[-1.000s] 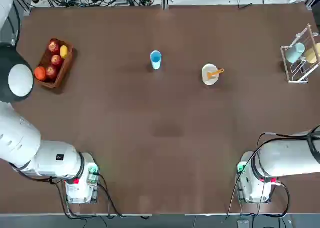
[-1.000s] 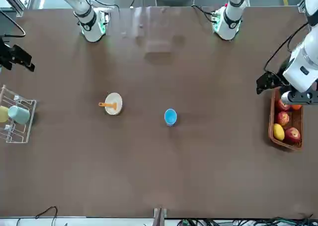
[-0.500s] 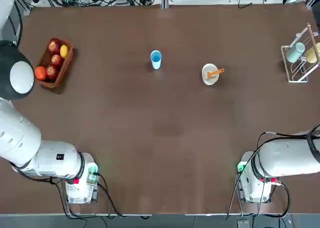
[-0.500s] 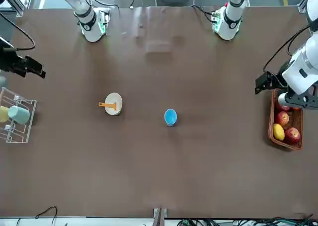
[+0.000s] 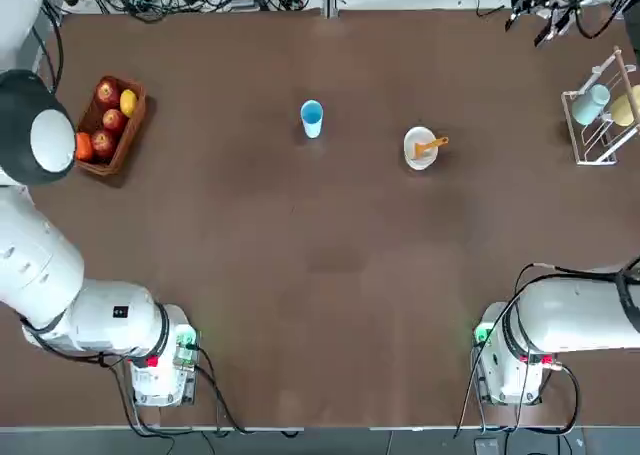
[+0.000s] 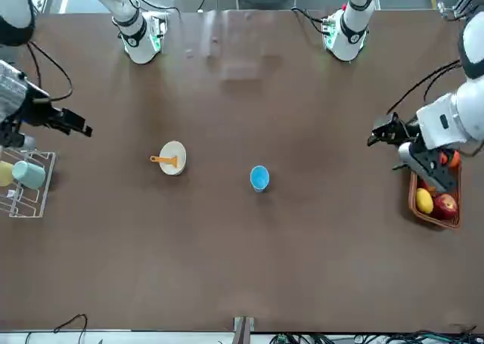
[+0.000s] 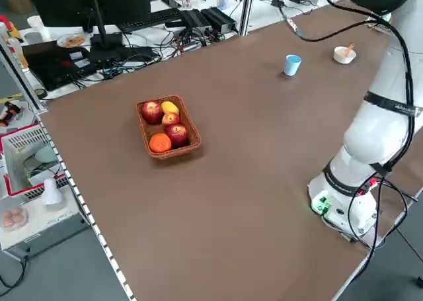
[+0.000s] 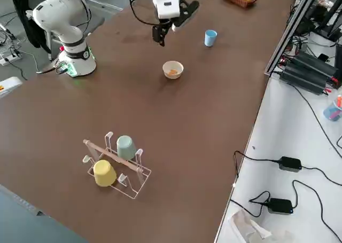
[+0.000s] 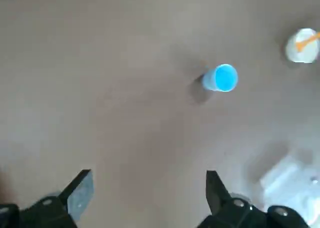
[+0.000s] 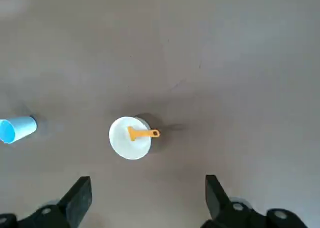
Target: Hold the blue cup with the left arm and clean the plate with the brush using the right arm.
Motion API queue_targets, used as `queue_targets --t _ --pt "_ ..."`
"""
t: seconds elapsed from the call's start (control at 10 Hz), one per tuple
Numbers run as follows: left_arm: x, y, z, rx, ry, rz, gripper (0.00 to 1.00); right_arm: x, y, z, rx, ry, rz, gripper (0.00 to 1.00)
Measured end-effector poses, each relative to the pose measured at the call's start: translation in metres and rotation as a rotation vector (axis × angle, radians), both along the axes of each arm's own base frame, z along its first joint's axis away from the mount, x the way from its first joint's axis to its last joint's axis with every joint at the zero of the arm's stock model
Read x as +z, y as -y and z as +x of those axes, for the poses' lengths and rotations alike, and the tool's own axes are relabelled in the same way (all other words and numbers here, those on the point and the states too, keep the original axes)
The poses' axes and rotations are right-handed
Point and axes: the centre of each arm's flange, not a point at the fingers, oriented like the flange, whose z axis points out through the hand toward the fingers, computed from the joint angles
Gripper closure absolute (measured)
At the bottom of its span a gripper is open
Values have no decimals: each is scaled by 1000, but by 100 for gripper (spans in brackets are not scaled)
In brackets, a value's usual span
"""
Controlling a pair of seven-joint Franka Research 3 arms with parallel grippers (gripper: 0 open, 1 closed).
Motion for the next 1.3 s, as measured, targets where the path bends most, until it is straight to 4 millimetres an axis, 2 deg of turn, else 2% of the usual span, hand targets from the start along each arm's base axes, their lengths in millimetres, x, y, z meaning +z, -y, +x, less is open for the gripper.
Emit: queue_targets --t 0.2,0.3,0.5,0.7,0.8,1.1,1.3 --pt "-40 -18 18 -92 4 -158 0 -36 -4 -10 -25 16 89 0" --pt "-55 -21 24 -140 18 -225 0 -58 -4 -16 -23 29 137 0" --pt "-81 -13 30 -308 98 -359 0 -107 11 -33 -4 84 234 0" --pt "-123 -7 39 -468 208 -495 0 -144 25 -54 -8 135 322 0" --pt "-151 -5 44 -518 246 -554 0 -157 31 -61 -10 164 356 0" --pt "-257 4 50 -617 355 -757 0 -205 34 -70 -28 209 405 0" --pt "-297 20 50 -706 469 -809 2 -239 27 -70 -14 235 440 0"
